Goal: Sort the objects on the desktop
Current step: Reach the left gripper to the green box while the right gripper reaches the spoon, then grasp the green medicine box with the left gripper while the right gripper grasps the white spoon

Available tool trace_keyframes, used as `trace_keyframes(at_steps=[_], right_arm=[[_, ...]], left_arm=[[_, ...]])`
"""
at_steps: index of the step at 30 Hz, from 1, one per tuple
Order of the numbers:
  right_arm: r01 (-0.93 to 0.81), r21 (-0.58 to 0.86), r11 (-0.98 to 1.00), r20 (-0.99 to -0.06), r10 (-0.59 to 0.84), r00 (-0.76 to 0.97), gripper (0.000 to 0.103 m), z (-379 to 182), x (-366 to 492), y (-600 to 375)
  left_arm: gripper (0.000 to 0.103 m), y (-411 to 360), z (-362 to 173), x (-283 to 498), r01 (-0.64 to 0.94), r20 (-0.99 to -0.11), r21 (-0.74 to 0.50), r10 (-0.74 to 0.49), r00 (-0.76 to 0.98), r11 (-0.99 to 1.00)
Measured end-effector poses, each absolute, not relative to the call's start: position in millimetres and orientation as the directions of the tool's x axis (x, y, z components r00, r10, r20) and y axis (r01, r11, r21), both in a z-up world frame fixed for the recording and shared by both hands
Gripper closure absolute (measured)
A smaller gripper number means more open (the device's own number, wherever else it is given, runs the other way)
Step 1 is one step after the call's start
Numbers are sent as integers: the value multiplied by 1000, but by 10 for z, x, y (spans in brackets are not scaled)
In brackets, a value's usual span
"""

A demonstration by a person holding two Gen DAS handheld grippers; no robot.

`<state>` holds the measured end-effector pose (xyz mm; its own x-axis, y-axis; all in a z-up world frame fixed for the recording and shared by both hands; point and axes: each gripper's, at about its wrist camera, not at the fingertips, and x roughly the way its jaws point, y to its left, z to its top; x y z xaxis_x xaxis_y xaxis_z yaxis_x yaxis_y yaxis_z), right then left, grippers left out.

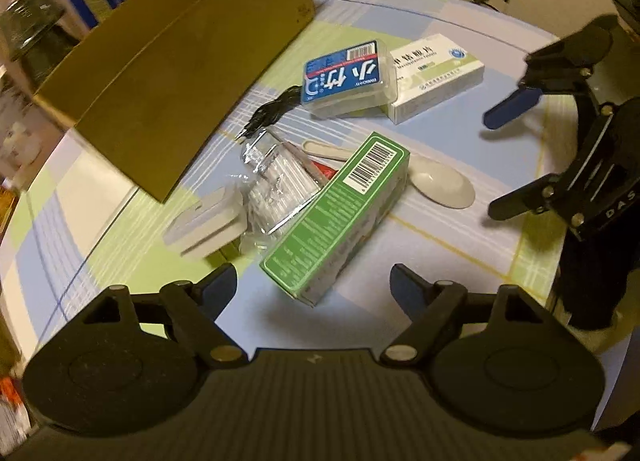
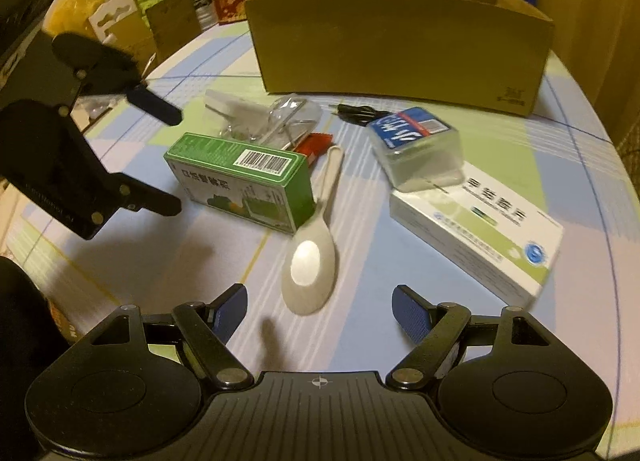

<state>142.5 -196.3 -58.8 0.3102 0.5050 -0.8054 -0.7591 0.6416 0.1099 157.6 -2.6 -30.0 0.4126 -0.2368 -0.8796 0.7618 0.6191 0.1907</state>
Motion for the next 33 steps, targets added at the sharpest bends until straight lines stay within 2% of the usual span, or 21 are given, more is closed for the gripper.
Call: trace_keyframes(at_steps=[5,8,10,12,14,16,23,28,33], right_arm=[[-780,84,620,-808,501,311,42,-707,1505,-1804],[-788,58,613,-804,496,327,47,-741,1535,-1734],[-797,33,603,-802,491,339,50,-765,1544,-1696],[-807,15,591,-799,493,346,57,-769,1544,-1665],[-814,10,580,-797,497,344,72,-767,1542,-1657],[-819,3,574,-802,490,341,73,-753,1529,-1648],[-776,28,630,-824,454,339,73,-693,1500,-1911],[-739,40,673,-829,435,352,73,-668,1470,-2195],[-735,73,674,-819,461,342,73,-603,1462,-2277]], left_arm=[[31,-47,-384,1718,804,-896,168,-253,366,570],[42,-64,-431,1771,826,-906,144,-265,332,545],[44,-80,-450,1781,835,-909,138,-267,320,533],[45,-96,-467,1795,838,-909,134,-271,316,528],[51,-110,-480,1807,836,-911,119,-276,307,536],[62,-121,-490,1804,829,-913,109,-275,301,548],[74,-194,-460,1652,748,-938,42,-232,258,662],[74,-246,-423,1491,655,-942,-26,-238,238,755],[74,-351,-452,1362,618,-937,19,-202,286,786]])
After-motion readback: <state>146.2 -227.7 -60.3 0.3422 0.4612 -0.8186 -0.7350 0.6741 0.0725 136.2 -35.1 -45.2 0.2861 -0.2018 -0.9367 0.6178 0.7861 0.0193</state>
